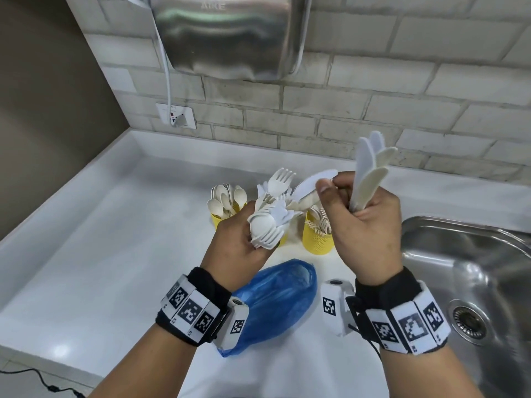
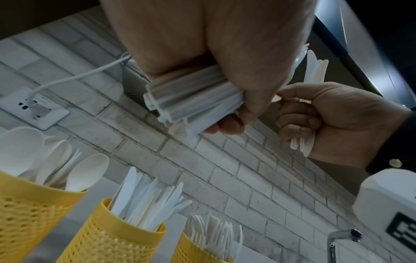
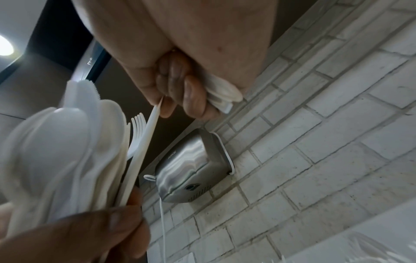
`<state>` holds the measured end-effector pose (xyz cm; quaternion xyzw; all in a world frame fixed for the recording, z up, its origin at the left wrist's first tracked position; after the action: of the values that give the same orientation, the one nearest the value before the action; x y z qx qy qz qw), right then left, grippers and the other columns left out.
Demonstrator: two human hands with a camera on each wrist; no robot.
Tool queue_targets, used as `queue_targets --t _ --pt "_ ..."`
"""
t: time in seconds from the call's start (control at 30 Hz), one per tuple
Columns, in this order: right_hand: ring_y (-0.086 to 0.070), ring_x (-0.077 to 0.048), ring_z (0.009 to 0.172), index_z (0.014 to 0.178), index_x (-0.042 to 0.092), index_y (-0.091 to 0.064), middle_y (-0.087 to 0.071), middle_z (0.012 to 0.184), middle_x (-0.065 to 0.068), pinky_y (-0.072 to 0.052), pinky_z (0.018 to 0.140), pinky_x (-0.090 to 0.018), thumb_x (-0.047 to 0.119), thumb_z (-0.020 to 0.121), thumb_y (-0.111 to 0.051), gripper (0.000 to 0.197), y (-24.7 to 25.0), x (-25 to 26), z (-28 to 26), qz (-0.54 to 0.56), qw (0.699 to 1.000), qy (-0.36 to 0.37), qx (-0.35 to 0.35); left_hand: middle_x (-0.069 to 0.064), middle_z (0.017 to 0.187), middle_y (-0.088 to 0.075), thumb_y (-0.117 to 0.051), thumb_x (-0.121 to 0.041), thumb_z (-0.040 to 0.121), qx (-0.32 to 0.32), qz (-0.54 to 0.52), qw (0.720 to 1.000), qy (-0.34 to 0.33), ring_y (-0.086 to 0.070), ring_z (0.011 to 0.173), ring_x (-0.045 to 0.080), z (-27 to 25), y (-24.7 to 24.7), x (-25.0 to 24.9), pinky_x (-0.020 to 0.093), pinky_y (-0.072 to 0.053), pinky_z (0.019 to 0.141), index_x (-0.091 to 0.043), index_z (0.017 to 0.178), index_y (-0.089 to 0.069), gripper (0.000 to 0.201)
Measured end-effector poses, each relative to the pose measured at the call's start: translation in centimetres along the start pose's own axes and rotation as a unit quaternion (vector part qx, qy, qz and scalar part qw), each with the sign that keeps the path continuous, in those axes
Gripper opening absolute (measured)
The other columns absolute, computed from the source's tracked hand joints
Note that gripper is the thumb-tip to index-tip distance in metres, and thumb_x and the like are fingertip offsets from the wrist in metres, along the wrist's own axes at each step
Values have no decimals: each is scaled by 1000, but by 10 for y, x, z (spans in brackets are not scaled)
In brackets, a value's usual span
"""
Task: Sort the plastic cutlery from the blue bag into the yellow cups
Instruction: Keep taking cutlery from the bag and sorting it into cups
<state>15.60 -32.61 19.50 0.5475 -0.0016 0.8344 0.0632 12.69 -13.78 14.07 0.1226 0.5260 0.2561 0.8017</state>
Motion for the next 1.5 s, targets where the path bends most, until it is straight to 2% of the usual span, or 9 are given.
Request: queue_targets --t 0.23,0.4,0.57,0.7,0.83,0.97,1.1,1.33,1.5 --pt "-44 -3 48 60 25 -60 -48 48 16 -38 55 -21 22 99 -68 40 -15 -14 -7 20 997 -46 51 -21 90 -71 -77 -19 88 13 7 1000 -2 -65 81 -2 0 -2 -3 9 -47 70 -16 100 -68 16" --pt "-45 -8 48 81 -6 -69 -48 49 13 -39 54 -25 32 96 -71 40 -17 -19 -3 51 996 -62 47 -42 88 -63 -80 -10 85 1 -11 1000 -18 -62 80 -16 0 1 -15 -1 -41 71 -30 101 -61 31" --pt "-46 -1 44 62 29 -67 -51 47 15 -37 52 -17 34 95 -65 33 -26 -21 -4 67 991 -80 80 -16 79 -66 -82 -13 83 -7 -4 1000 -25 -62 75 -4 1 -1 -17 4 -44 66 -17 99 -70 20" --pt "-38 -14 44 72 19 -69 -44 51 0 -34 49 -26 33 107 -51 42 -28 -31 -3 136 985 -108 20 -15 86 -68 -81 -17 85 4 -15 1000 -16 -63 80 -9 0 -1 -18 2 -43 71 -15 102 -72 20" --pt "-64 -28 60 67 17 -62 -61 61 -4 -54 67 -43 32 110 -44 49 -19 -33 7 225 962 -132 -75 -20 77 -71 -81 -16 85 5 -62 997 37 -66 76 -7 -3 -1 -13 5 -45 70 -16 93 -75 10" --pt "-63 -31 53 74 10 -49 -49 61 -12 -58 64 -44 32 112 -40 44 -12 -30 15 321 931 -138 -107 0 80 -77 -76 -17 89 25 -157 980 122 -71 66 16 -3 0 -6 29 -57 62 -20 80 -72 11" --pt "-33 -18 44 83 17 -57 -34 55 3 -37 50 -31 33 109 -46 33 -7 -22 12 202 976 -69 -35 11 83 -75 -69 -7 94 40 -221 962 155 -68 64 24 0 4 -2 34 -58 65 -5 91 -65 6" --pt "-39 -11 51 109 15 -74 -37 53 -4 -40 57 -21 18 96 -71 14 -26 21 4 56 985 22 159 8 74 -73 -68 -5 93 100 -183 965 160 -64 61 30 2 2 -2 37 -58 63 -7 85 -65 8" --pt "-61 -9 60 98 18 -78 -59 55 11 -54 68 -24 19 91 -78 7 -33 20 12 13 982 10 188 3 75 -75 -71 -11 91 122 -130 969 170 -69 61 25 -1 0 -5 32 -58 60 -14 85 -67 8"
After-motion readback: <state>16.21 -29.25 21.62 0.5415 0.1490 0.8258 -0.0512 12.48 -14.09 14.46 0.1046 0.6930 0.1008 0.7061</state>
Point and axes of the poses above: each hand's wrist, its own z-axis towards the middle knuckle, its own y-axis out of the back of the hand, x = y × z, the point moved 4 cm from there along z, towards the middle knuckle
